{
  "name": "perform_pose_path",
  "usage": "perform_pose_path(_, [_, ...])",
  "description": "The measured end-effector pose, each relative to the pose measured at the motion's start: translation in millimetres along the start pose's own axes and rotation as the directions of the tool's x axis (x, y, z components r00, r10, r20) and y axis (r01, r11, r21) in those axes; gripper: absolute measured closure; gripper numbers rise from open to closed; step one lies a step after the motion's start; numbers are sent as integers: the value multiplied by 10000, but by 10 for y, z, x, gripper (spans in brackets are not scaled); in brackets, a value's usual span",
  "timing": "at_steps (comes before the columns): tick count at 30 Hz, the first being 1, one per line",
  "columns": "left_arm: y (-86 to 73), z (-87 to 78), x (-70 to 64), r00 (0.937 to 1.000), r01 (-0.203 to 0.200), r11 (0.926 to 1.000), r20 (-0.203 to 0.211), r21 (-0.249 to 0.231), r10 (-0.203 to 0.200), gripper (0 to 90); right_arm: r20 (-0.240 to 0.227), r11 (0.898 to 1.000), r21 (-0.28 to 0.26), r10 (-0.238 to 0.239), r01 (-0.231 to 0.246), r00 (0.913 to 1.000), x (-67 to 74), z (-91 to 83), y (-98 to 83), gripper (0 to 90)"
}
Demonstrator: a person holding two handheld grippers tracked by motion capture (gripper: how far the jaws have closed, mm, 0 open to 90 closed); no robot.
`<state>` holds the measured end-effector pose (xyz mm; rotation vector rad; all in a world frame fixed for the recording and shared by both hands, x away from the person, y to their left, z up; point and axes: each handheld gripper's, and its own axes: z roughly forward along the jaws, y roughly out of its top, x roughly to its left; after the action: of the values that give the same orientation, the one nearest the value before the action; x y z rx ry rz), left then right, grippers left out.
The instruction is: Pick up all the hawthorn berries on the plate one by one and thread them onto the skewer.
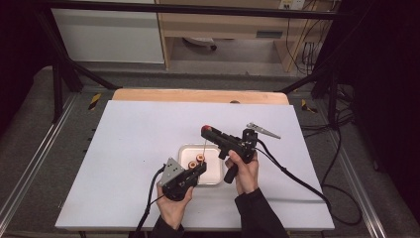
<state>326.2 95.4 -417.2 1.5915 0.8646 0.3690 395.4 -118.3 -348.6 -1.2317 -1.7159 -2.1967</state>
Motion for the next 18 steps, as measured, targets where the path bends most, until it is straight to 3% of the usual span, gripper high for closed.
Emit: perform_pose_path(18, [20, -7, -4, 10000, -81, 10000, -44, -42, 81, 887, -60, 10000, 48, -41, 41, 10000, 13, -21, 18, 598])
